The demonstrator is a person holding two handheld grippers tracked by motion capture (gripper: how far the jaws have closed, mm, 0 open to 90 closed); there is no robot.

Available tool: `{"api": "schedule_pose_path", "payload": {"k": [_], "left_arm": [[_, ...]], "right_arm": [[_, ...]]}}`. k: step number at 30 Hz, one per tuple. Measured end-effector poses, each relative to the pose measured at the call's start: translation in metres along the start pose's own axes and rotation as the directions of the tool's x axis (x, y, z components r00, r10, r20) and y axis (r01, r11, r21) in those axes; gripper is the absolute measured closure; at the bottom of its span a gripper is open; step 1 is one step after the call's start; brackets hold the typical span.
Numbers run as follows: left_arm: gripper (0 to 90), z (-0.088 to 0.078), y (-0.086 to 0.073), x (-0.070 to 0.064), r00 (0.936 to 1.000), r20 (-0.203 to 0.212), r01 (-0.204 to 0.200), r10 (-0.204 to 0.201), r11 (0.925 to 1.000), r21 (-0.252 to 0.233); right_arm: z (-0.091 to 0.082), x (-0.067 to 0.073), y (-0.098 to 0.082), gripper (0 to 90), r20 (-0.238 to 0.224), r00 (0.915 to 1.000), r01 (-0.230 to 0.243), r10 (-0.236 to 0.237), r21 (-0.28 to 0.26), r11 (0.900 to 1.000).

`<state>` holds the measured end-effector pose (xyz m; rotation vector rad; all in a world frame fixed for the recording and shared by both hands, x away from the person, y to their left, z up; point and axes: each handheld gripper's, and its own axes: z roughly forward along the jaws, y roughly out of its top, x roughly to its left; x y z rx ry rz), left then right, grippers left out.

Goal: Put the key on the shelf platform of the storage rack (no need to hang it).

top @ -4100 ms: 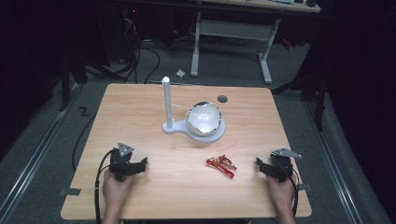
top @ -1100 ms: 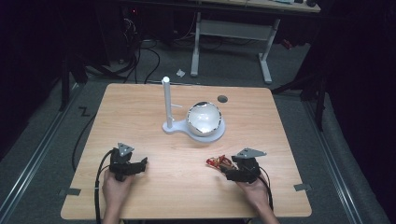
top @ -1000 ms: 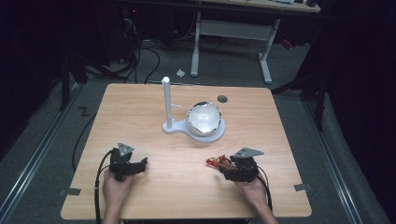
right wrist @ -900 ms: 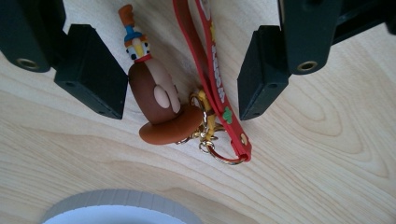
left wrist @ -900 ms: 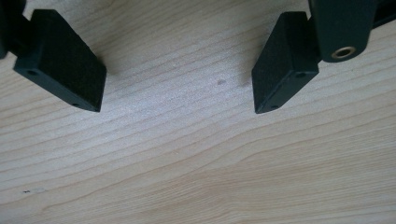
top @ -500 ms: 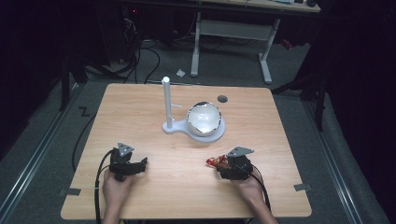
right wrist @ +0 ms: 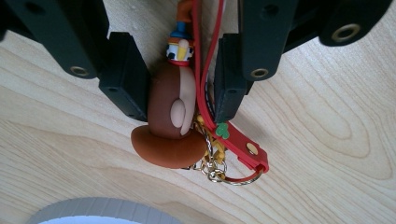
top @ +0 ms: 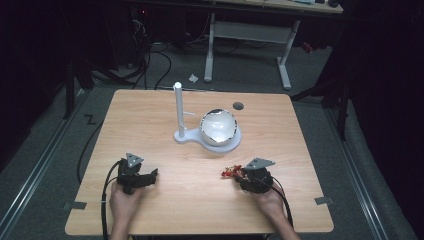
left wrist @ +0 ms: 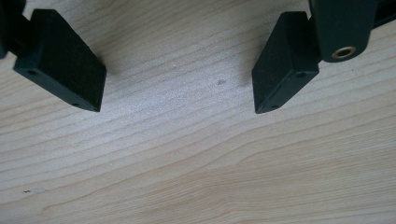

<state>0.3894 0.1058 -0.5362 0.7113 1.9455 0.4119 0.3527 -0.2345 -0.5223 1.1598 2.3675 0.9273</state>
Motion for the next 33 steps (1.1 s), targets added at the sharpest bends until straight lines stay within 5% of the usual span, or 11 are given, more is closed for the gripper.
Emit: {"api": "schedule_pose_path", "payload": {"k": [14,20,33], "left_arm": [[18.0,0.0,0.0,0.0,1.0,-0.002,0.006,-0.006,1.0,-0.001],[18.0,0.0,0.0,-0.001,0.9999,-0.005,0.012,-0.012,0.9999,0.001],[18.3,0.0,0.0,-0.001,1.0,-0.001,0.004,-0.004,1.0,-0.001]], "right_arm": [[-0.012,-0.007,-0.002,62.9,-0.021,0.9997,-0.011,0.01,-0.039,0.999],[-0.023,-0.009,-0.001,63.0,-0.05,0.9976,-0.052,0.049,-0.065,0.996],[-0.043,-0.014,0.019,63.1,-0.062,0.9962,-0.067,0.061,-0.089,0.994]]}}
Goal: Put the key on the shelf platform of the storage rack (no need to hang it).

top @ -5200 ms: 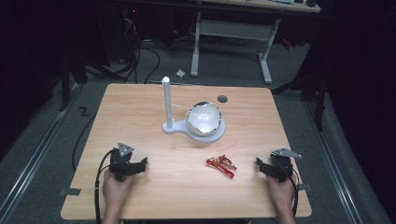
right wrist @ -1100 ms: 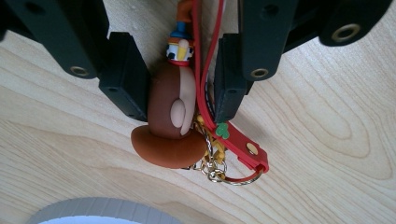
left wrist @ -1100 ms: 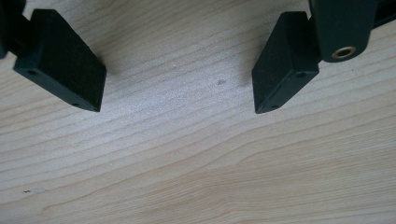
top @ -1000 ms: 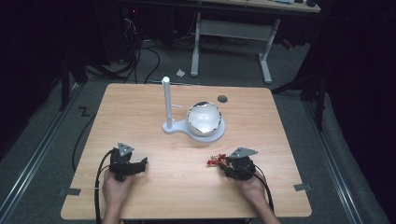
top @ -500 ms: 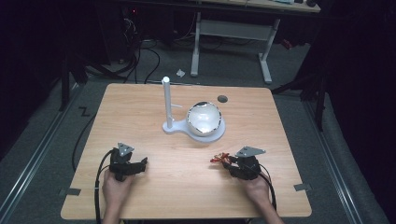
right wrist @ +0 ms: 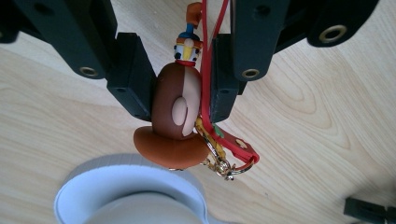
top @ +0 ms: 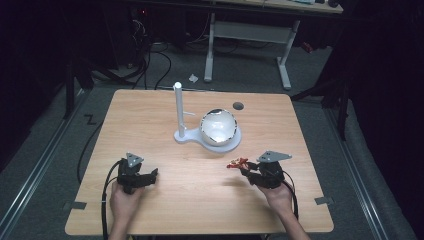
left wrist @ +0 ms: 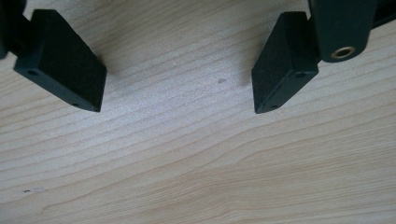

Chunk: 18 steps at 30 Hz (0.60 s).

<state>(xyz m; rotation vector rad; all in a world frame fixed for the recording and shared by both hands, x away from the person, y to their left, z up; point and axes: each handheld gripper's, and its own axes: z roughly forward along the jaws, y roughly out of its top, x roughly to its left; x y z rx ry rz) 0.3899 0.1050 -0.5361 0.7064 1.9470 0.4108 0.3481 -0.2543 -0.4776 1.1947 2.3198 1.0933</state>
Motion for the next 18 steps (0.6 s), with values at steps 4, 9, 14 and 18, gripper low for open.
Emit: {"api": "schedule_pose_path", "payload": {"k": [4,9,14,18], "left_arm": [[18.3,0.0,0.0,0.0,1.0,-0.003,0.007,-0.007,1.0,0.002],[18.3,-0.001,0.0,0.0,1.0,-0.003,0.009,-0.009,1.0,0.005],[18.5,0.0,0.0,0.0,1.0,-0.004,0.006,-0.006,1.0,0.002],[18.6,0.001,0.001,0.0,1.0,-0.003,-0.001,0.001,1.0,-0.005]], "right_arm": [[-0.007,-0.005,0.004,63.1,-0.008,0.9997,-0.024,0.023,-0.023,0.999],[-0.014,-0.014,0.011,63.0,-0.043,0.9963,-0.076,0.074,-0.031,0.997],[-0.018,-0.017,0.019,63.0,-0.043,0.995,-0.092,0.09,-0.054,0.994],[-0.021,-0.023,0.023,63.0,-0.061,0.9897,-0.135,0.13,-0.095,0.986]]}}
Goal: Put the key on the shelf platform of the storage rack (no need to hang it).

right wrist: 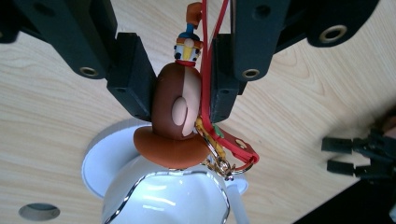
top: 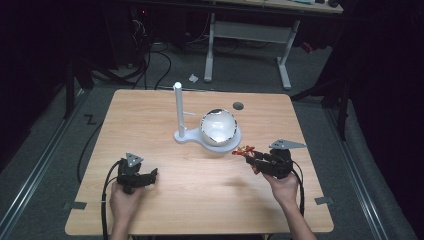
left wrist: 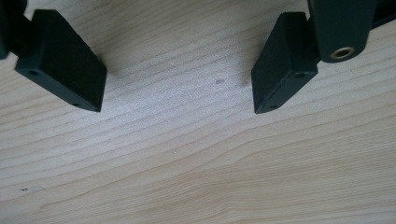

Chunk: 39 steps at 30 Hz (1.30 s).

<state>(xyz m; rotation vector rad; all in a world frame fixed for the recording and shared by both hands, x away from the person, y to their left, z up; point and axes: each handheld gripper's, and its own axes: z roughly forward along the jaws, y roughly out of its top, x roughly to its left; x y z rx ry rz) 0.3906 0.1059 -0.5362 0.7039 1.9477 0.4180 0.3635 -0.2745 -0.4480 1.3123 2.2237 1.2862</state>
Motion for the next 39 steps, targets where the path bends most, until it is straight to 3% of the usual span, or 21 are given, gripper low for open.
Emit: {"api": "schedule_pose_path", "payload": {"k": [5,14,18,24,28,39], "left_arm": [[18.5,0.0,0.0,0.0,1.0,0.003,-0.007,0.007,1.0,0.001],[18.6,0.0,0.0,0.0,1.0,-0.001,0.0,0.0,1.0,-0.002],[18.3,0.0,0.0,0.0,1.0,-0.001,0.002,-0.002,1.0,-0.001],[18.1,-0.001,0.0,0.001,0.9998,0.007,-0.017,0.017,0.9998,0.006],[18.1,-0.001,0.0,0.001,1.0,0.004,-0.009,0.009,0.9999,0.005],[18.1,-0.001,0.0,0.0,1.0,0.002,-0.002,0.002,1.0,0.005]], "right_arm": [[-0.004,-0.003,0.008,63.0,0.001,1.0,-0.004,0.004,0.0,1.0],[-0.006,-0.007,0.034,63.0,0.005,0.9989,0.047,-0.047,-0.007,0.999],[-0.006,-0.005,0.045,62.9,0.005,0.9979,0.064,-0.064,-0.025,0.998],[0.0,0.002,0.062,62.9,0.011,0.9949,0.1,-0.1,0.002,0.995],[0.003,0.004,0.071,62.9,0.002,0.9942,0.108,-0.108,-0.003,0.994],[0.042,0.009,0.095,62.8,0.004,0.9911,0.132,-0.133,0.051,0.99]]}}
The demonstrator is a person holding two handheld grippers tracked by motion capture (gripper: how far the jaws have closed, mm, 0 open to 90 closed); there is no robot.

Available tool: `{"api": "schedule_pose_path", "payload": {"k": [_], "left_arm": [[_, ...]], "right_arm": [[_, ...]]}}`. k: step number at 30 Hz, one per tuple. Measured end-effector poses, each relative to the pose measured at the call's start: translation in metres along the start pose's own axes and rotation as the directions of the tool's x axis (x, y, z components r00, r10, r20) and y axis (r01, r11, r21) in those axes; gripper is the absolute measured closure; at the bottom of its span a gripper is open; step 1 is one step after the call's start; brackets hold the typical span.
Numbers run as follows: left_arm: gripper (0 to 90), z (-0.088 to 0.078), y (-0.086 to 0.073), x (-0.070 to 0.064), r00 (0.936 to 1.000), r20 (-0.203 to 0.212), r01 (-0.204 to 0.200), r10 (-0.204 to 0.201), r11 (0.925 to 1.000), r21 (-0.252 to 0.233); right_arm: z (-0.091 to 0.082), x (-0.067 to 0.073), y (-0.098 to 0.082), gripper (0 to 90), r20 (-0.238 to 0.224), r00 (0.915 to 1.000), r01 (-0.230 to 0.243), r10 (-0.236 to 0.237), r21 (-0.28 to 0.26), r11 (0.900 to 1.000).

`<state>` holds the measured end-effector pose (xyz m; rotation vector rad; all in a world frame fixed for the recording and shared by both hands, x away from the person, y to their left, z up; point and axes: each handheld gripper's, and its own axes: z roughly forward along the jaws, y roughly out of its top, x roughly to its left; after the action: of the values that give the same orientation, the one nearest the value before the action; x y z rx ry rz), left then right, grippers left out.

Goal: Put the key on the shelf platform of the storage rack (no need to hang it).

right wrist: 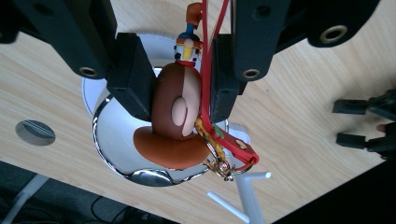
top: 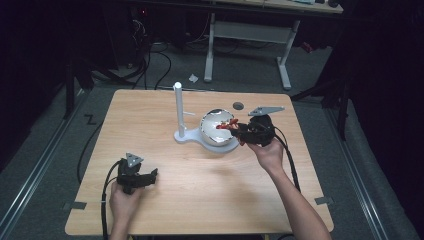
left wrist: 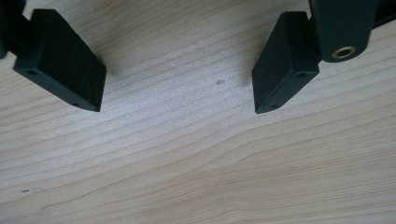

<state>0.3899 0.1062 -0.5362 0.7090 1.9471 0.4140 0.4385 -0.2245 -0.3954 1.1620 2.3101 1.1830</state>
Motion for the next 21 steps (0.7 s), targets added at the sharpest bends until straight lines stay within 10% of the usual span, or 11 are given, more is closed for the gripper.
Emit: {"api": "schedule_pose_path", "payload": {"k": [21], "left_arm": [[18.0,0.0,0.0,0.0,1.0,0.0,0.0,0.0,1.0,0.0]], "right_arm": [[0.059,-0.008,0.02,62.6,0.023,0.9997,0.004,-0.006,0.101,0.995]]}}
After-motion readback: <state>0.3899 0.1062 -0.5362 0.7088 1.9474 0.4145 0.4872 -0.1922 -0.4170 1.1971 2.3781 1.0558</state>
